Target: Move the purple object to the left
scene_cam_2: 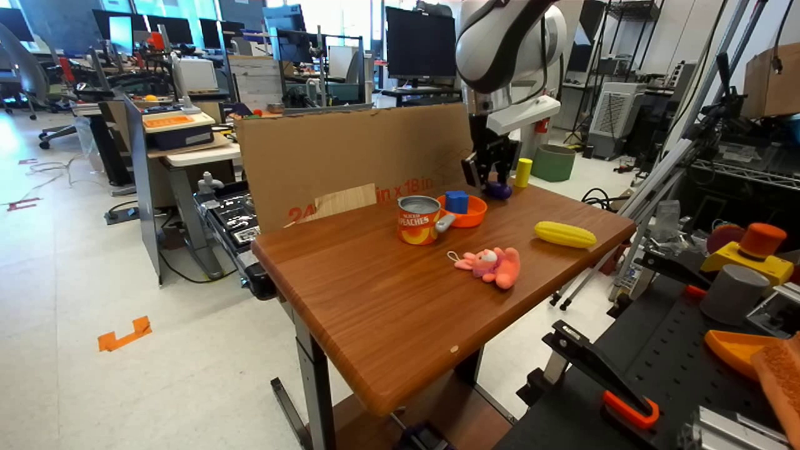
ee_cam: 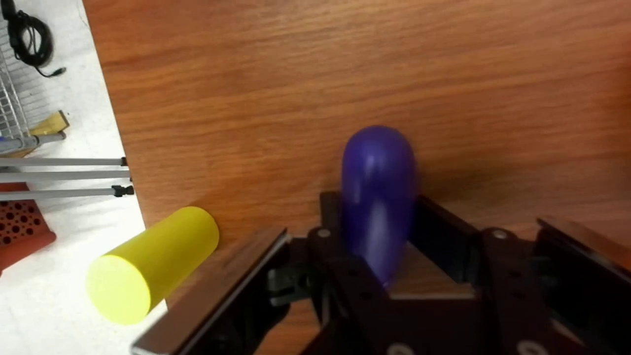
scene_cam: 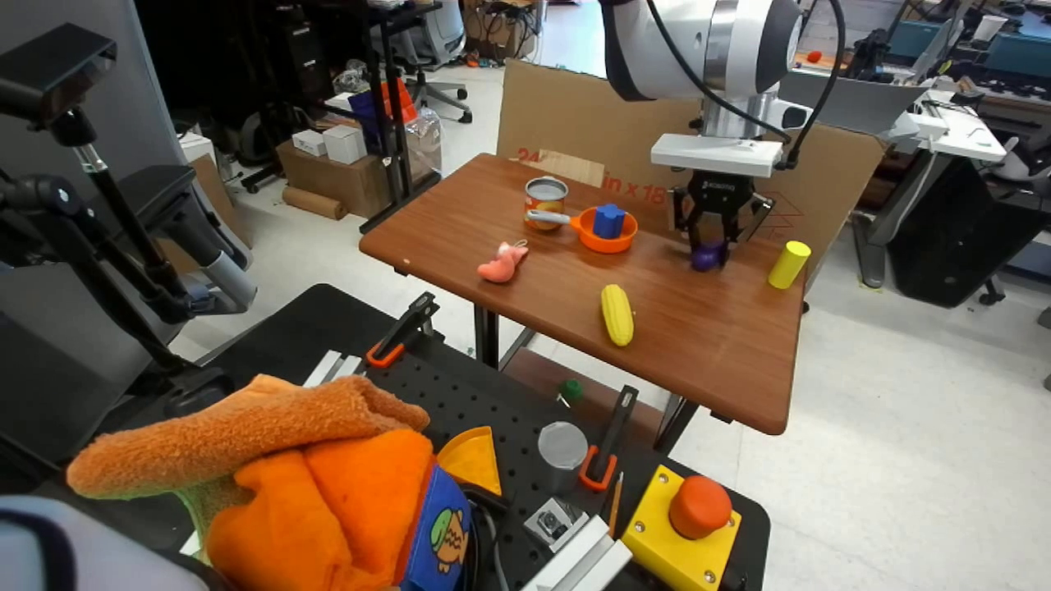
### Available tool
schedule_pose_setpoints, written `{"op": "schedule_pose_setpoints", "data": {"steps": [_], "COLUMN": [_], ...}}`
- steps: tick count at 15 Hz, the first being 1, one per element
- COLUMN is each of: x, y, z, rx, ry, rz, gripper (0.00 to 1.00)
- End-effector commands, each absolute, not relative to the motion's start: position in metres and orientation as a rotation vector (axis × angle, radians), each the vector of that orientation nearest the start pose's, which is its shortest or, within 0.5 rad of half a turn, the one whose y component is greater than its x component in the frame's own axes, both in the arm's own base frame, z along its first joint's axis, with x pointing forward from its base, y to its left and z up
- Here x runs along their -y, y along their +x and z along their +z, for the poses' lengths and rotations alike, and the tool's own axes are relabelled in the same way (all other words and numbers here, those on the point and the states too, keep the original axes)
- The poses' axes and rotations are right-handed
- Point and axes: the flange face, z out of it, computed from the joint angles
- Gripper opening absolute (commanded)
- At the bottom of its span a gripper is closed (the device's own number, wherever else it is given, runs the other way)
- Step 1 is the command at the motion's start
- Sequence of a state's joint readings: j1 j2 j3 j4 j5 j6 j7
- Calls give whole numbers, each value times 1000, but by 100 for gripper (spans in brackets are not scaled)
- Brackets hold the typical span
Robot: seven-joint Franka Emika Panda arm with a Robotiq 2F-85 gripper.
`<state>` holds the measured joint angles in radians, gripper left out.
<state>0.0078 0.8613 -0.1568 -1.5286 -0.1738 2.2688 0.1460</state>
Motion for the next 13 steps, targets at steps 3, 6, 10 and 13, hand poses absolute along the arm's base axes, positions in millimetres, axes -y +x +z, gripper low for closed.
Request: {"op": "schedule_pose_setpoints", "data": {"steps": [3, 6, 10, 13], "x": [88, 78, 78, 77], "y": [678, 662, 666, 660], "z": [156, 181, 184, 193], "rx": [-258, -211, -238, -241], "ry": [-3384, -3325, -3336, -3331], "rz": [473, 494, 450, 451], "gripper": [88, 100, 100, 100]}}
